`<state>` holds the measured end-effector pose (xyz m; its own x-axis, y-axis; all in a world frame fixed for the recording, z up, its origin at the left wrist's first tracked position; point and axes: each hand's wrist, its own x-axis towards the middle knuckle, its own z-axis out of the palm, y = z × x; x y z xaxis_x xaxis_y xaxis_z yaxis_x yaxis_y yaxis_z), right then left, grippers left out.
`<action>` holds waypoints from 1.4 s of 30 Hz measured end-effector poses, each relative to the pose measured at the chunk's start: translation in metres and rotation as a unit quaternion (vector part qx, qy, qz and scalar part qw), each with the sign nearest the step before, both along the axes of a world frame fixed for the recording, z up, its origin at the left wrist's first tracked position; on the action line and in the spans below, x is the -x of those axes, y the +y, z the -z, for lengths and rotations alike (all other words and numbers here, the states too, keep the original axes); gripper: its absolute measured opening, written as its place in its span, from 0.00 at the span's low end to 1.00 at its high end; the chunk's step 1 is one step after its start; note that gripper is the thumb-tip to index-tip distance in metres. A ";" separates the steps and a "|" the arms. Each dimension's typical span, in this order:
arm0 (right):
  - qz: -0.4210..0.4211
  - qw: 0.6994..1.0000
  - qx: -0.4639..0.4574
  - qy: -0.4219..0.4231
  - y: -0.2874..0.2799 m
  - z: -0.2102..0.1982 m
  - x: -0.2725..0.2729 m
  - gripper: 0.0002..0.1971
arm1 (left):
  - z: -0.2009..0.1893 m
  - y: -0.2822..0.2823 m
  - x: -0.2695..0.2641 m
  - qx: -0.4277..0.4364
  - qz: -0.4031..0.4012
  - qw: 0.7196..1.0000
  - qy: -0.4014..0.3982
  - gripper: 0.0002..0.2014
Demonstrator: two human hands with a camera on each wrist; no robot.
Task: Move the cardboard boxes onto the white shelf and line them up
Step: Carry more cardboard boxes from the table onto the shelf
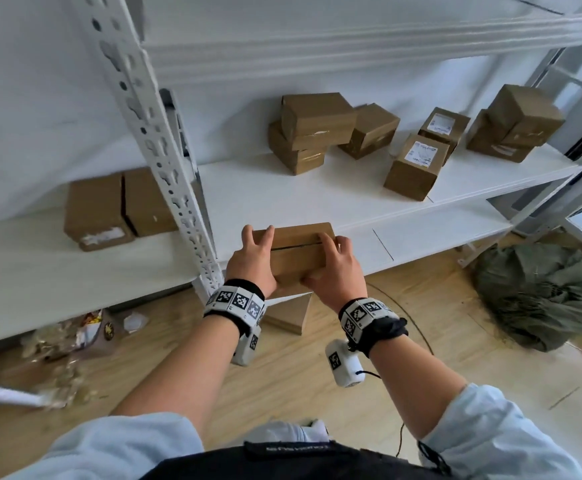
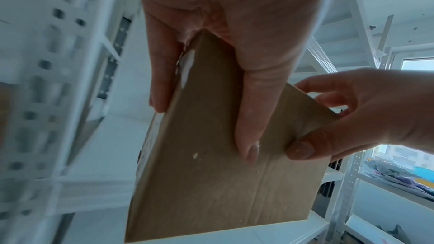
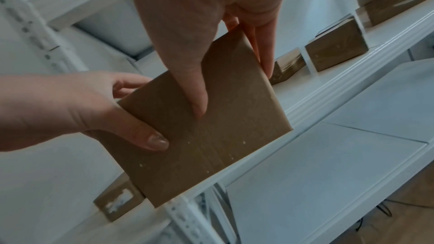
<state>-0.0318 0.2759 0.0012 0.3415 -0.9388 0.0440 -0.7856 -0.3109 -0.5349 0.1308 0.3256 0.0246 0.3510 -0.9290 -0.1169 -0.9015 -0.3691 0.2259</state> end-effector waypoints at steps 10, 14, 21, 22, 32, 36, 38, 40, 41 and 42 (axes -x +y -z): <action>-0.061 0.998 -0.002 0.008 0.146 0.002 -0.173 0.46 | 0.004 0.164 -0.168 0.001 -0.052 0.999 -0.005 0.52; -0.093 0.996 0.007 0.014 0.184 0.001 -0.236 0.46 | 0.003 0.210 -0.226 0.007 -0.085 0.996 0.003 0.52; -0.119 0.992 0.030 0.015 0.177 0.000 -0.312 0.49 | 0.003 0.213 -0.298 0.031 -0.112 0.993 0.013 0.53; -0.121 0.992 0.034 0.013 0.169 0.000 -0.323 0.49 | 0.002 0.206 -0.308 0.034 -0.112 0.993 0.014 0.53; -0.083 0.994 0.047 -0.047 0.012 -0.004 -0.438 0.48 | -0.024 0.044 -0.419 0.053 -0.106 0.993 -0.006 0.55; -0.051 0.996 0.068 -0.041 -0.058 -0.005 -0.477 0.48 | -0.024 -0.034 -0.457 0.050 -0.091 0.995 -0.006 0.55; -0.036 0.997 0.066 -0.029 -0.090 -0.003 -0.497 0.49 | -0.023 -0.069 -0.475 0.047 -0.085 0.995 -0.014 0.55; -0.021 0.998 0.060 -0.022 -0.118 0.000 -0.516 0.49 | -0.021 -0.099 -0.492 0.041 -0.088 0.995 -0.014 0.55; -0.015 0.998 0.058 -0.020 -0.128 0.003 -0.524 0.49 | -0.020 -0.110 -0.498 0.038 -0.088 0.995 -0.013 0.54; -0.012 0.998 0.060 -0.020 -0.135 0.003 -0.530 0.49 | -0.021 -0.118 -0.504 0.038 -0.084 0.996 -0.013 0.55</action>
<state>0.4979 0.1407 -0.0018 0.3597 -0.9175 0.1696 -0.7559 -0.3931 -0.5235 0.6345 0.2074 0.0456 0.5046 -0.8626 -0.0367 -0.8342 -0.4981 0.2367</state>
